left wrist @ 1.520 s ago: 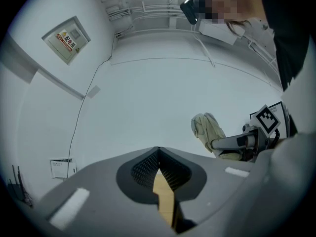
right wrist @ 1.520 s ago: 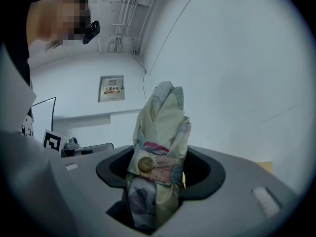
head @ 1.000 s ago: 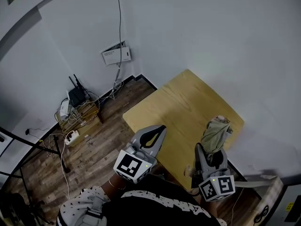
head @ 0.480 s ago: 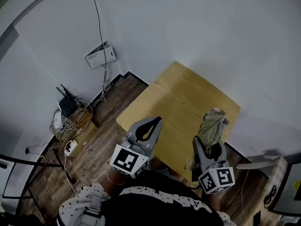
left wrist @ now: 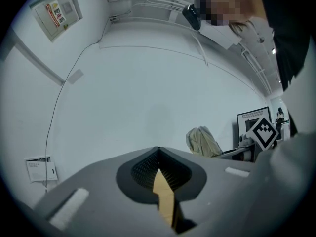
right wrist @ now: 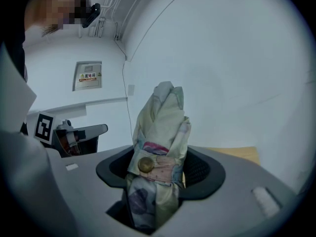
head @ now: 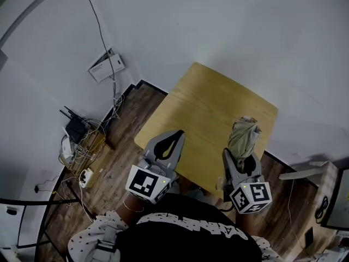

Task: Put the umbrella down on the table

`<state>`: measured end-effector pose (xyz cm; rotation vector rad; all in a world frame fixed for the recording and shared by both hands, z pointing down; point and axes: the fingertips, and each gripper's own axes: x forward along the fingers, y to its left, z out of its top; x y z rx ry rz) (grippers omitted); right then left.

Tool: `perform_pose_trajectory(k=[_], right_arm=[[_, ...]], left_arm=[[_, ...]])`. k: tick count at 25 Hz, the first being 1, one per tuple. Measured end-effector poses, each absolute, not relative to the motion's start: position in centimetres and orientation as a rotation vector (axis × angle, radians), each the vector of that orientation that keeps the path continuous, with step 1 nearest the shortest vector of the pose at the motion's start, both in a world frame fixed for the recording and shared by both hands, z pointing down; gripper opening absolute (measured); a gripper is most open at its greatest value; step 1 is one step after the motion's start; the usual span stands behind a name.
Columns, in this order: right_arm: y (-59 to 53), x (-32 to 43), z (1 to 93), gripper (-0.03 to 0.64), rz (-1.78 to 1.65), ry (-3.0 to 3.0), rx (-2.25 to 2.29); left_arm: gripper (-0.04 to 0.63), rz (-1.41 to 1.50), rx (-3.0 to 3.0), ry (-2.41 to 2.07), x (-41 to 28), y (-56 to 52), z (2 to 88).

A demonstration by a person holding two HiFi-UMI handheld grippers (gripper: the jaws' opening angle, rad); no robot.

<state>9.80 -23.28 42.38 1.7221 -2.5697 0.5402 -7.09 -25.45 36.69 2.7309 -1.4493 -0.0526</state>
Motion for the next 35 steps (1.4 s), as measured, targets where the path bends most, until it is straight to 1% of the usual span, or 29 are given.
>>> perform_pose_trajectory(k=[25,35], right_arm=[[-24.5,9.7,48.0,0.287,0.621,-2.423,1.700],[-25.3,9.5,48.7,0.287,0.623,-2.413,1.679]], left_arm=[[0.000,-0.034,2.706,-1.450,-7.4,-25.7,37.5],[0.000,-0.044,2.704,-1.459,-7.3,-26.1,37.3]])
